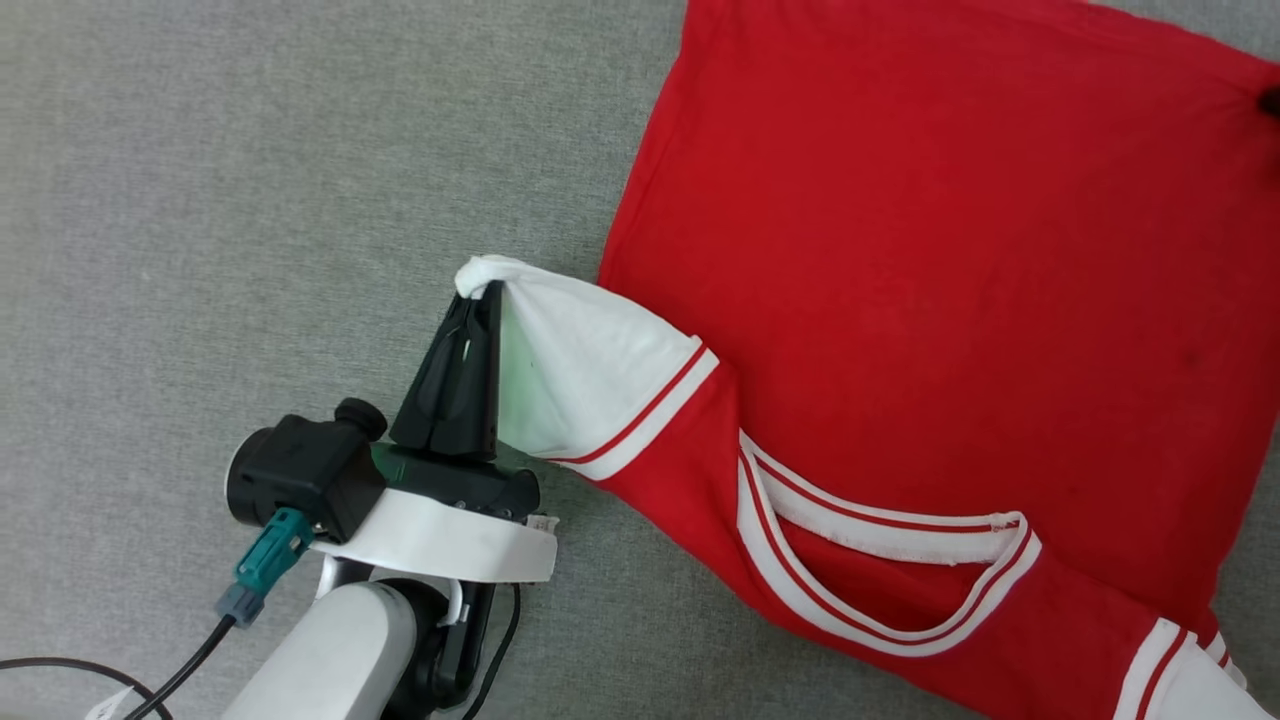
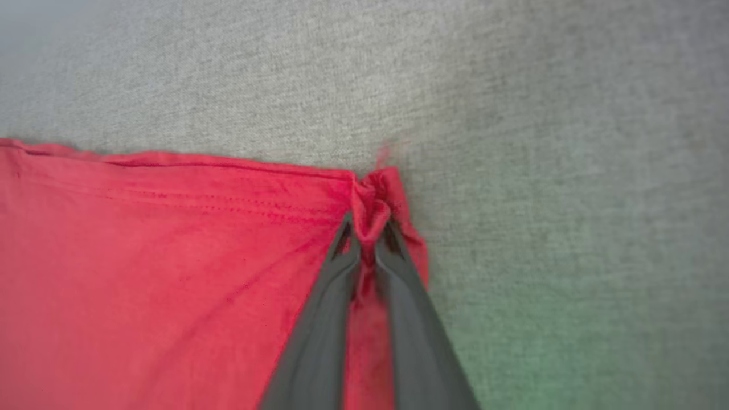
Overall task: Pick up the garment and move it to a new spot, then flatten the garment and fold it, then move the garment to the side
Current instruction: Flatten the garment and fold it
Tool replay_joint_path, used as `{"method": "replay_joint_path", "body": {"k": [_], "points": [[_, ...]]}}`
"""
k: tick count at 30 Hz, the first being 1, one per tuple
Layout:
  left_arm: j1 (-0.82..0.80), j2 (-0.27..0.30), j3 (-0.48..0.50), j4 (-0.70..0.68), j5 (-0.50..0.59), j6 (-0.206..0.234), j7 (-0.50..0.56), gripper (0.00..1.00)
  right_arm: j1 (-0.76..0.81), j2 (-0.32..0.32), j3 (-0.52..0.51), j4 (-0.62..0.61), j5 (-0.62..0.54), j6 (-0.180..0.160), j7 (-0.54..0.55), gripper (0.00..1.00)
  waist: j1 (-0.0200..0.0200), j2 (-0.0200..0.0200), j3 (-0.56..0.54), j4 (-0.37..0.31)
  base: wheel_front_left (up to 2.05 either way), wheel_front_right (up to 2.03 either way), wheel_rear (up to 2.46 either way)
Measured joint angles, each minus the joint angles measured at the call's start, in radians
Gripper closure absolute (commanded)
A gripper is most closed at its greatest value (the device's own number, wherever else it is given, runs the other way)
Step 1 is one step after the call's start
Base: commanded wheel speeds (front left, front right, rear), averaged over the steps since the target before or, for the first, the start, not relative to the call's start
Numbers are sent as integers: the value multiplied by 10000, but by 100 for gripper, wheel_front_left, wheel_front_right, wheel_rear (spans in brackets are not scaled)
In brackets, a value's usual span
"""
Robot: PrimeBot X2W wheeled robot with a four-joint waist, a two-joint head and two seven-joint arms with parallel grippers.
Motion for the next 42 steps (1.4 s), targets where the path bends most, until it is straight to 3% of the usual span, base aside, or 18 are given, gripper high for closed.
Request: {"method": "replay_joint_path", "body": {"k": [5, 11, 16, 21, 25, 32, 33, 34, 37, 42], "points": [[40, -19, 19, 372, -115, -35, -44, 100, 400, -125, 523, -207, -102, 0, -543, 100, 1, 0, -402, -27, 0, 0, 0], [673, 119, 222, 1057, -405, -17, -73, 100, 1281, -890, 2257, -1174, 439, 0, -1411, 100, -1, 0, -1353, -263, 0, 0, 0], [1589, 313, 685, 1536, -899, 282, -71, 100, 3113, -1636, 3611, -2441, 1480, 2, -1559, 100, -1, 0, -2419, -657, 0, 0, 0], [2483, 562, 1053, 1592, -1168, 665, -27, 100, 5769, -2230, 3916, -3983, 2345, 2, -1118, 100, -3, 0, -3453, -1233, 0, 0, 0], [2938, 702, 1154, 1643, -1312, 811, 73, 100, 8397, -2197, 3716, -4957, 2640, 2, -504, 100, -4, 0, -4101, -1777, 0, 0, 0], [3609, 836, 1262, 1960, -1546, 974, 230, 100, 12060, -918, 3108, -5846, 3035, 0, 15, 100, -5, 0, -4998, -2512, 0, 0, 0], [3655, 846, 1252, 1985, -1555, 982, 244, 100, 12319, -686, 2987, -5917, 3104, 0, -123, 63, -5, 0, -5088, -2595, 0, 0, 0], [3674, 859, 1227, 2010, -1555, 989, 259, 100, 12515, -499, 2888, -6011, 3135, 0, -322, 0, -5, 0, -5184, -2658, 0, 0, 0], [3787, 872, 1233, 2038, -1586, 1024, 291, 100, 12723, -127, 2621, -6343, 3173, 0, -1442, 0, -5, 0, -5389, -2807, 0, 0, 0], [3815, 955, 1124, 2006, -1578, 984, 426, 100, 12308, -6, 2522, -6604, 3076, -2, -4508, 0, -4, 0, -5449, -2880, 0, 0, 0]]}}
